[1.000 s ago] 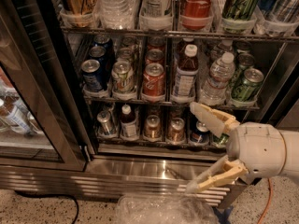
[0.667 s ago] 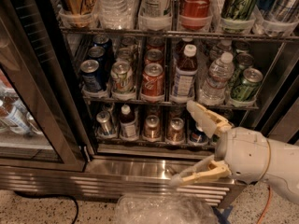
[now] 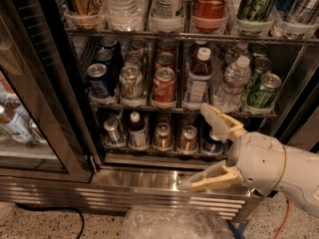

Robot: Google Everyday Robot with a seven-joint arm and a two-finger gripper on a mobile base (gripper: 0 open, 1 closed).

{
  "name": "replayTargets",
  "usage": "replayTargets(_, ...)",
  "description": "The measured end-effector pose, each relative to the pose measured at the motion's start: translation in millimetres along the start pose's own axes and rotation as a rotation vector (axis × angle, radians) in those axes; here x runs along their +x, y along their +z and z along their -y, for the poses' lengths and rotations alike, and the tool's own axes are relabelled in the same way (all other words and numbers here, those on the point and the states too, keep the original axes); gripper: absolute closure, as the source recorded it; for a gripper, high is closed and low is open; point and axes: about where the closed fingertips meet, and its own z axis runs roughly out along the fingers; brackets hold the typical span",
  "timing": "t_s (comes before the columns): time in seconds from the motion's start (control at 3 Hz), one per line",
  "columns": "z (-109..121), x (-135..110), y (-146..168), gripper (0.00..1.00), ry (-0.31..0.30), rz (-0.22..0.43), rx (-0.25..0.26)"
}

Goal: Pick blue plastic bottle from middle shelf of fridge

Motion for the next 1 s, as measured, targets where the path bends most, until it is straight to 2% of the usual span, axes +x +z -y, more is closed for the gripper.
replayTargets(0.33,9.6,1.7,-2.4,0.0,0.006,0.017,0.086)
replayTargets(0.67,15.1,12.0,-8.8,0.0,0.031,0.066,0.25)
replayTargets(1.0,25.1,-5.7,-10.1,0.0,-0.009,0.082,0.354)
